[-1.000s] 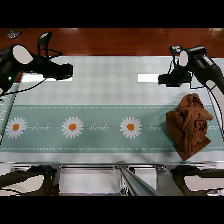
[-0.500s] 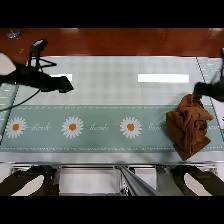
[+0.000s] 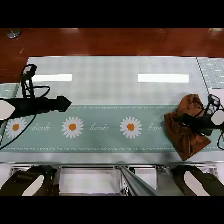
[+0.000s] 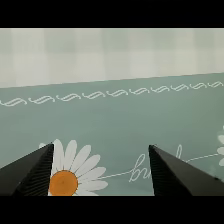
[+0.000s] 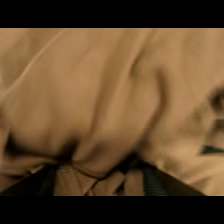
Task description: Fold the shirts.
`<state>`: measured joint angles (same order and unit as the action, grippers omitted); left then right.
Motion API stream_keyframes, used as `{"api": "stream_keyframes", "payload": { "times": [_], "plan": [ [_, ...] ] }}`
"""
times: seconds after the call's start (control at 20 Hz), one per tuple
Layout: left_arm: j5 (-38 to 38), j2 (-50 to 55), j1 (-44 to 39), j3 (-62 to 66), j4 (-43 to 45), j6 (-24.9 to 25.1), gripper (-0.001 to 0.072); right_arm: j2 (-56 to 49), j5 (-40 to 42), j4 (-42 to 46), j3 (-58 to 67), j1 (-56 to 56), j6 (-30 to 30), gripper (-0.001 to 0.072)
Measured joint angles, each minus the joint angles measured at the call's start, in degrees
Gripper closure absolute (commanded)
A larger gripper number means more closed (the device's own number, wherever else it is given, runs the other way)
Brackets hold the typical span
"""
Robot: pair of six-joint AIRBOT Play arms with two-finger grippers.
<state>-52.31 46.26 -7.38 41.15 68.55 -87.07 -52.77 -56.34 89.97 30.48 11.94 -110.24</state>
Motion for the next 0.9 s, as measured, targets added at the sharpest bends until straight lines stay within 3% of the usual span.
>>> {"api": "stream_keyframes", "payload": {
  "times": [0.05,0.3,0.5,0.9],
  "plan": [
    [0.4,0.7,0.0,-0.4,0.0,0.0,0.0005,-1.7,0.4,-1.3,0.0,0.1,0.8,0.0678],
    [0.7,3.2,0.6,-0.7,0.0,0.3,0.0006,-2.0,-0.7,-5.4,8.9,0.4,6.6,0.0682],
    [-6.0,2.5,4.2,2.5,0.0,3.9,0.0006,3.4,-2.6,-9.7,25.5,-0.2,11.7,0.0682],
    [-14.4,-9.6,9.2,3.2,-0.3,6.6,0.0006,6.6,-2.6,-12.0,53.7,-16.7,17.1,0.0683]
  ]
}}
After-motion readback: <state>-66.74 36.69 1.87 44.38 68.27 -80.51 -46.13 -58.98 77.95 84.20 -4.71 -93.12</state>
